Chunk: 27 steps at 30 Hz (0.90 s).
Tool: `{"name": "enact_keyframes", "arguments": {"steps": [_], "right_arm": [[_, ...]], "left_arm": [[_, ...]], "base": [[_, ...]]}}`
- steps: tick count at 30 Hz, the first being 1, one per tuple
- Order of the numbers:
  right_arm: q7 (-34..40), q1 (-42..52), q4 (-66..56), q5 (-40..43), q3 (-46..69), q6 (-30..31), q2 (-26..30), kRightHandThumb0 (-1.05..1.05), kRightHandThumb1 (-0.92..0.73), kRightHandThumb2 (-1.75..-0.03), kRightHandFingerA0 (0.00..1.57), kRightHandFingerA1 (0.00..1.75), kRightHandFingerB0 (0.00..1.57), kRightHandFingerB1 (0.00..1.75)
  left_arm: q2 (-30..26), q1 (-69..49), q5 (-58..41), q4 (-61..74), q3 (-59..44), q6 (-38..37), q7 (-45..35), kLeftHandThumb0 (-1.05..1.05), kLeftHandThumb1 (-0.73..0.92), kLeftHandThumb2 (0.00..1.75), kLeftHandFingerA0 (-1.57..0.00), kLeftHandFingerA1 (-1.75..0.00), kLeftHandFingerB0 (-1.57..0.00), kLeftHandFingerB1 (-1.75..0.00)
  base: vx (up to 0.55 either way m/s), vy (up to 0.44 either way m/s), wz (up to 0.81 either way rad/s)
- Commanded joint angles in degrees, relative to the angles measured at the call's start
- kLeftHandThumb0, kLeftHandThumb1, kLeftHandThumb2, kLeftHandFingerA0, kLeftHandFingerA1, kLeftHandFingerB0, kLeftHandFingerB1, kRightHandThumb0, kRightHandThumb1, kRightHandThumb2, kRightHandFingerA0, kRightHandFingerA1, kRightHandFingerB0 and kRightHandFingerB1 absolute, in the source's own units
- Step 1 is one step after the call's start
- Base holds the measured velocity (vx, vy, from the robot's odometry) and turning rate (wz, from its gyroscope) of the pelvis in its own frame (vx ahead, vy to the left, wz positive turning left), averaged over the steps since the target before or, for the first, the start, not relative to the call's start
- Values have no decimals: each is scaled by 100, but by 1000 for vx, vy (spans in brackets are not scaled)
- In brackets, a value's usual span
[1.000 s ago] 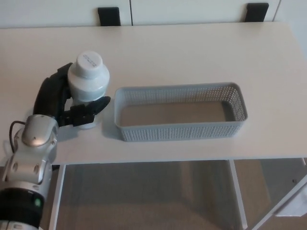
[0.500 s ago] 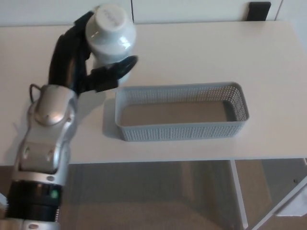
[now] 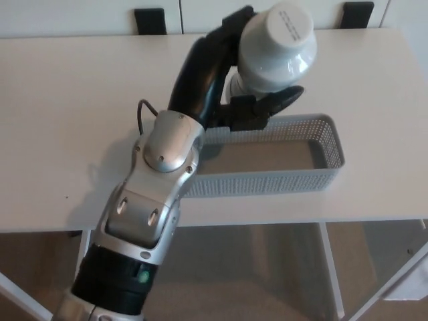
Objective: The robot walk up to a desk on which a bottle is kept on the left hand side and a container is kept on the right hand side. The robot uses its left hand to pick up the bottle and places it in the container.
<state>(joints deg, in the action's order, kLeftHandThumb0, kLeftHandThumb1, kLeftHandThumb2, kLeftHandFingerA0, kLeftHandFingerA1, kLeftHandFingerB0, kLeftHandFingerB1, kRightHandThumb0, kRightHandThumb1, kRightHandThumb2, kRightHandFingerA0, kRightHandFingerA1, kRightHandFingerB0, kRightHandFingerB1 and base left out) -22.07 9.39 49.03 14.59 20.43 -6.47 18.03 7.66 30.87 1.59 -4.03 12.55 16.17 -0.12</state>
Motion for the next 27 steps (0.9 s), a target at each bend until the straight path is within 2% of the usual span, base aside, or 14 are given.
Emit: {"name": "enact_keyframes", "arguments": {"steps": [1, 2, 5, 6, 9, 10, 12, 13, 16, 17, 19, 20, 25, 27], "right_arm": [[-244, 3, -26, 9, -20, -86, 114, -63, -28, -65, 88, 55, 66, 46], [-294, -3, -18, 27, -12, -114, 113, -58, -34, -52, 90, 48, 71, 42], [-372, -31, -23, 93, 36, -85, 107, -63, -28, -61, 88, 51, 70, 46], [-404, -40, -25, 120, 55, -57, 109, -56, -33, -52, 90, 49, 72, 43], [-459, -64, -69, 154, 81, -9, 112, -57, -33, -52, 90, 49, 72, 43], [-472, -90, -66, 156, 85, -8, 119, -62, -25, -64, 89, 55, 69, 48], [-519, -140, -58, 175, 93, 5, 132, -57, -33, -52, 89, 49, 73, 43], [-520, -141, -61, 170, 91, 1, 131, -63, -25, -63, 88, 55, 71, 48], [-525, -164, -49, 156, 85, -13, 144, -65, -25, -64, 89, 55, 71, 48], [-554, -208, -35, 115, 50, -32, 182, -64, -29, -63, 85, 52, 70, 47], [-544, -243, -13, 72, 22, -53, 206, -60, -35, -53, 89, 48, 73, 43], [-531, -266, 0, 50, 7, -40, 218, -60, -36, -53, 90, 48, 73, 43], [-525, -330, 32, 23, -17, -18, 245, -64, -28, -66, 89, 55, 68, 49], [-551, -365, 51, 32, -13, -1, 256, -65, -27, -66, 89, 55, 70, 49]], "left_arm": [[106, 37, 68, -142, -79, 237, 114, -8, 86, 66, -96, -135, -78, -80], [136, 22, 30, -160, -113, 245, 119, -8, 84, 68, -96, -139, -77, -82], [229, -7, -113, -198, -247, 327, 113, -6, 86, 65, -98, -136, -78, -85], [234, -24, -167, -230, -302, 347, 78, -9, 83, 68, -96, -134, -73, -81], [231, -15, -249, -262, -436, 456, -9, -8, 85, 65, -95, -132, -73, -79], [228, -10, -294, -244, -497, 523, -38, -9, 85, 65, -90, -134, -71, -77], [211, -64, -421, -138, -641, 699, -107, -13, 83, 70, -88, -139, -70, -77], [224, -84, -464, -101, -688, 768, -119, -12, 85, 70, -88, -141, -68, -78], [274, -83, -613, -7, -839, 1024, -128, -12, 87, 65, -86, -141, -63, -77], [384, -43, -1009, 133, -1190, 1492, -121, -11, 88, 66, -79, -157, -60, -82], [440, 10, -1238, 205, -1415, 1810, -128, -11, 89, 65, -78, -163, -59, -85], [461, 45, -1374, 260, -1547, 2012, -131, -10, 91, 63, -76, -171, -57, -97], [452, 115, -1627, 396, -1809, 2401, -197, -10, 92, 65, -77, -168, -57, -98], [400, 115, -1636, 448, -1856, 2502, -232, -12, 92, 65, -71, -172, -56, -89]], "base": [[0, 0, 0], [0, 0, 0], [0, 0, 0], [0, 0, 0], [0, 0, 0], [0, 0, 0], [0, 0, 0], [0, 0, 0], [0, 0, 0], [0, 0, 0], [0, 0, 0], [0, 0, 0], [0, 0, 0], [0, 0, 0]]}}
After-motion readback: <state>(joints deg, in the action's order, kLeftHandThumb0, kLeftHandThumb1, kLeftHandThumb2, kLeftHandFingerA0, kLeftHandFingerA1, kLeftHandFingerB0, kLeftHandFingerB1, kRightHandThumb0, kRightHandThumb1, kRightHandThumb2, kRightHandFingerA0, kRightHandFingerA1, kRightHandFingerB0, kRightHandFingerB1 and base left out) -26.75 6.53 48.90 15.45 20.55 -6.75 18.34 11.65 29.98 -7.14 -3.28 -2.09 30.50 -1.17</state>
